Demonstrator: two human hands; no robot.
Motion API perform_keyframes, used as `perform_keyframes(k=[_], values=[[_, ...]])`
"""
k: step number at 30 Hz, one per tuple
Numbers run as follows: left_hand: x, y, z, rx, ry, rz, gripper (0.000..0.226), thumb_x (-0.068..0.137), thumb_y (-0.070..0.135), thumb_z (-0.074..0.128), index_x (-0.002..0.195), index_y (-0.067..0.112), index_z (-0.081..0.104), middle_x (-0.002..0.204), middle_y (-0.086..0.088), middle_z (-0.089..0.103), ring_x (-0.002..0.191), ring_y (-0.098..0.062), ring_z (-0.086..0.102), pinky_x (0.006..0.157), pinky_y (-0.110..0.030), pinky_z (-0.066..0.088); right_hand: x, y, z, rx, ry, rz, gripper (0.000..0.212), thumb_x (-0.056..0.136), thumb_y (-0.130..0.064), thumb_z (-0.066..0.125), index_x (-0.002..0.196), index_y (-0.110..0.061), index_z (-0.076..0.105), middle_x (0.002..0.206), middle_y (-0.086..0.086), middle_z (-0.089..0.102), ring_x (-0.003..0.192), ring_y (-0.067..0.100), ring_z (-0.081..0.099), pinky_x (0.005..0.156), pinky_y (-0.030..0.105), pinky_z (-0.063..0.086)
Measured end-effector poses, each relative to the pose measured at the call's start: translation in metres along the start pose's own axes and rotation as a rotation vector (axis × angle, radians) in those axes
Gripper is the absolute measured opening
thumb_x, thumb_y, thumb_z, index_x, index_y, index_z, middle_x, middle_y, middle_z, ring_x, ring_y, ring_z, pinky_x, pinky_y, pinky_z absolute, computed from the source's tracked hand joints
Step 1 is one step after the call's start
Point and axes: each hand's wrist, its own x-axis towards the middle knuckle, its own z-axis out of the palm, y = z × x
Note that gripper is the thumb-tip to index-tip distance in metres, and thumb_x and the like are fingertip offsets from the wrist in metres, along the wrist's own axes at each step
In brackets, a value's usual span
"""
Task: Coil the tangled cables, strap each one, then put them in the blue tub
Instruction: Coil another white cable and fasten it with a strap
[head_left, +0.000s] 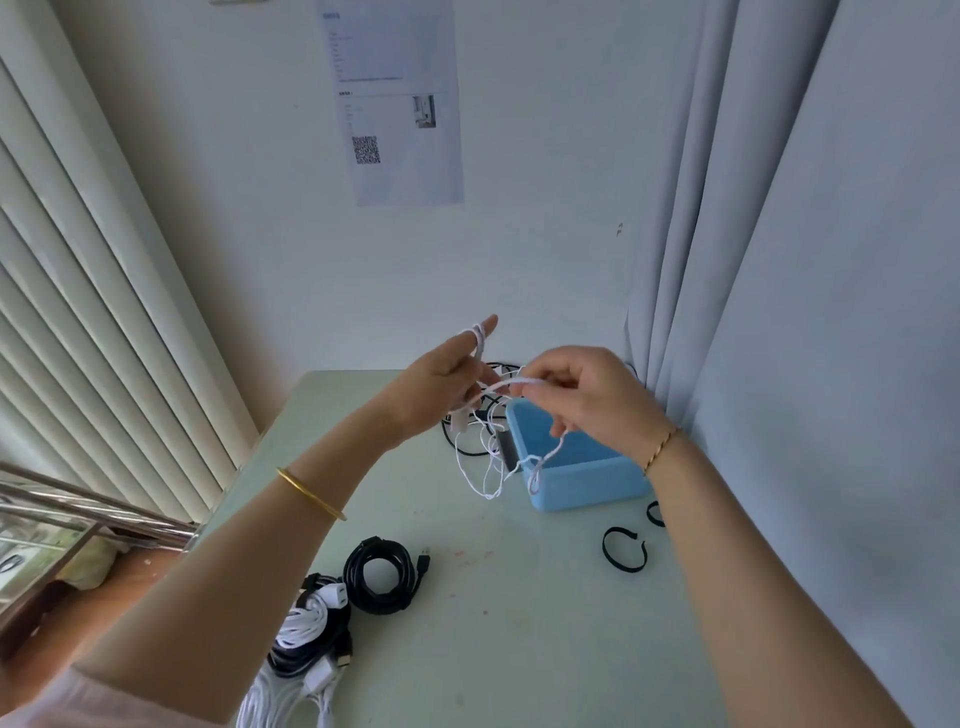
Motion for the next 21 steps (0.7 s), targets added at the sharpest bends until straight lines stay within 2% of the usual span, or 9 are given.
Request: perform_keyframes(k=[2, 4, 6, 8, 12, 14, 16, 19, 21], values=[[-0.006, 0.002, 0.002, -0.052, -0.15, -0.055, 0.039, 0.104, 0.014, 0.031, 0.143, 0.021, 0.034, 0.09, -0.007, 0.068, 0.073, -0.022, 0.051, 0.073, -0.029, 0.052, 0.008, 0.001, -0.004, 0.033, 0.114, -0.059, 0.015, 0.086, -0.009, 0.065, 0.079, -0.022, 0.069, 0.06, -0.002, 0.054, 0.05, 0.009, 0.055, 0.05, 0.019, 0.049], [-0.009, 0.005, 0.004, -0.187, -0.257, -0.078, 0.031, 0.105, 0.017, 0.029, 0.131, 0.011, 0.044, 0.08, -0.011, 0.068, 0.064, -0.021, 0.048, 0.075, -0.04, 0.055, 0.016, 0.004, -0.005, 0.082, 0.203, -0.11, 0.023, 0.085, -0.004, 0.065, 0.078, -0.026, 0.068, 0.068, -0.004, 0.061, 0.057, 0.004, 0.056, 0.055, 0.021, 0.052], [-0.01, 0.008, 0.002, -0.329, -0.3, -0.086, 0.032, 0.105, 0.02, 0.027, 0.126, 0.006, 0.046, 0.072, -0.014, 0.065, 0.053, -0.018, 0.041, 0.065, -0.037, 0.055, 0.021, 0.008, -0.003, 0.139, 0.276, -0.138, 0.024, 0.085, -0.003, 0.065, 0.08, -0.026, 0.069, 0.076, -0.004, 0.066, 0.066, 0.005, 0.059, 0.062, 0.026, 0.056], [-0.01, 0.009, -0.001, -0.443, -0.364, -0.094, 0.037, 0.102, 0.026, 0.028, 0.131, 0.01, 0.046, 0.065, -0.014, 0.061, 0.049, -0.018, 0.037, 0.06, -0.032, 0.051, 0.024, 0.015, 0.002, 0.183, 0.357, -0.14, 0.022, 0.086, -0.005, 0.064, 0.082, -0.026, 0.07, 0.077, -0.006, 0.067, 0.068, 0.007, 0.059, 0.065, 0.029, 0.056], [-0.01, 0.016, 0.0, -0.662, -0.517, -0.063, 0.044, 0.098, 0.027, 0.025, 0.116, 0.011, 0.062, 0.054, -0.004, 0.052, 0.051, -0.018, 0.054, 0.064, -0.029, 0.053, 0.028, 0.025, 0.022, 0.339, 0.352, 0.001, 0.018, 0.094, -0.012, 0.055, 0.087, -0.019, 0.07, 0.063, -0.005, 0.06, 0.058, 0.011, 0.055, 0.064, 0.028, 0.049], [-0.006, 0.018, 0.004, -0.833, -0.485, -0.053, 0.042, 0.099, 0.024, 0.024, 0.128, 0.007, 0.049, 0.059, -0.005, 0.05, 0.058, -0.02, 0.06, 0.07, -0.034, 0.055, 0.025, 0.03, 0.037, 0.342, 0.242, 0.14, 0.026, 0.098, -0.016, 0.046, 0.087, -0.006, 0.067, 0.063, 0.002, 0.058, 0.058, 0.015, 0.055, 0.067, 0.035, 0.05], [0.001, 0.018, 0.004, -0.984, -0.386, -0.007, 0.037, 0.099, 0.022, 0.025, 0.131, 0.009, 0.039, 0.069, -0.003, 0.061, 0.064, -0.019, 0.061, 0.076, -0.037, 0.056, 0.017, 0.038, 0.051, 0.307, 0.064, 0.231, 0.033, 0.1, -0.016, 0.04, 0.088, 0.006, 0.061, 0.065, 0.011, 0.06, 0.058, 0.021, 0.057, 0.067, 0.04, 0.052], [0.011, 0.01, -0.003, -1.1, -0.107, 0.047, 0.022, 0.102, 0.016, 0.027, 0.121, 0.012, 0.038, 0.085, -0.005, 0.07, 0.06, -0.012, 0.056, 0.087, -0.044, 0.055, 0.001, 0.048, 0.063, 0.299, -0.191, 0.237, 0.03, 0.102, -0.02, 0.037, 0.1, -0.003, 0.061, 0.059, 0.006, 0.058, 0.049, 0.014, 0.053, 0.054, 0.022, 0.043], [0.016, -0.001, -0.006, -1.022, 0.059, 0.012, 0.024, 0.104, 0.015, 0.026, 0.126, 0.013, 0.036, 0.088, -0.007, 0.071, 0.062, -0.013, 0.053, 0.089, -0.047, 0.051, -0.005, 0.045, 0.062, 0.304, -0.295, 0.237, 0.024, 0.101, -0.022, 0.04, 0.106, -0.009, 0.06, 0.06, 0.005, 0.06, 0.052, 0.018, 0.055, 0.058, 0.023, 0.043]])
